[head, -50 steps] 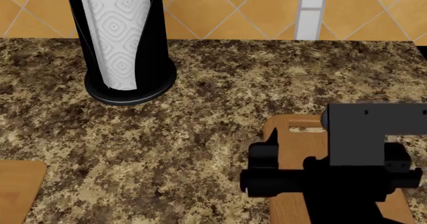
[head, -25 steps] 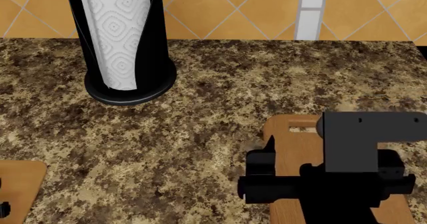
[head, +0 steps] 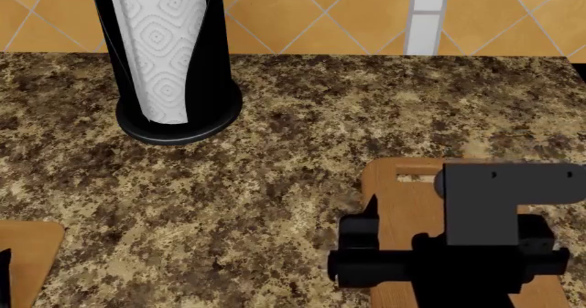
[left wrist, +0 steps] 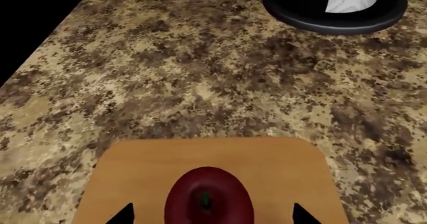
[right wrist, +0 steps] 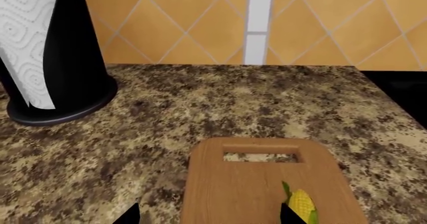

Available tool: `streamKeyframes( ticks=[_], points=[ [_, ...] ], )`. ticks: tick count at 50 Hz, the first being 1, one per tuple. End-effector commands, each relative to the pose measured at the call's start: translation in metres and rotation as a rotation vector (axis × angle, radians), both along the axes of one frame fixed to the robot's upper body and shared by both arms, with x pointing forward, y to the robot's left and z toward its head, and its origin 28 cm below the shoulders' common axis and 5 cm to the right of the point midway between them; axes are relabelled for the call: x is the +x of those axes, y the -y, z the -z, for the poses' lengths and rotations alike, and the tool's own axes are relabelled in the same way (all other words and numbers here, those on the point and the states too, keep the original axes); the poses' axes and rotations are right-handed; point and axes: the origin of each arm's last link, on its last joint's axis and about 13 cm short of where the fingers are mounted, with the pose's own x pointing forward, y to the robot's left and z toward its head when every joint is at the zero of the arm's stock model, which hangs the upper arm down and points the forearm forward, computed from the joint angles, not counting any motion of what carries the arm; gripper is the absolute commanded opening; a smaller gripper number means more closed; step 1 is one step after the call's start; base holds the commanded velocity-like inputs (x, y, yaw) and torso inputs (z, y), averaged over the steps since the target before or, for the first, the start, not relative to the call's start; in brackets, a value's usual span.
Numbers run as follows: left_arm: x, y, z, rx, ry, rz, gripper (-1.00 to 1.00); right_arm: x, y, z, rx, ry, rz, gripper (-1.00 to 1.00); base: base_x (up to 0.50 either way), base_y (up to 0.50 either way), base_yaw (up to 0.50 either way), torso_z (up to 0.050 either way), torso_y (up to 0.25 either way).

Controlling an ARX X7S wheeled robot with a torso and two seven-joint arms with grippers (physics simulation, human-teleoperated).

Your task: Place the corn and the cherry on separate cutting boards.

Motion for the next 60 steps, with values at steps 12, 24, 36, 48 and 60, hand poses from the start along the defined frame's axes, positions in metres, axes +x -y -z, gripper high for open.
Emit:
streamKeyframes(
  ticks=[12,24,36,48,60],
  points=[
    [-0.031,0.015,-0.074,0.080,0.228,0.003,1.00,-0.002,0.000,-0.005,-0.004,0.011,-0.012,1.00,0.00,0.00,0.00,0.000,0.000],
    [-0.060,0.025,-0.127,0.094,0.397,0.024,1.00,-0.007,0.002,-0.052,0.026,0.143,0.004,1.00,0.00,0.00,0.00,0.000,0.000],
    [-0.050,0.031,-0.175,0.141,0.475,0.060,1.00,0.004,0.012,-0.123,0.003,0.310,0.035,1.00,0.00,0.00,0.00,0.000,0.000],
    [-0.045,0.032,-0.204,0.145,0.508,0.082,1.00,0.014,0.020,-0.147,-0.024,0.372,0.056,1.00,0.00,0.00,0.00,0.000,0.000],
    [-0.043,0.033,-0.219,0.160,0.527,0.094,1.00,0.018,0.029,-0.180,-0.070,0.436,0.075,1.00,0.00,0.00,0.00,0.000,0.000]
  ],
)
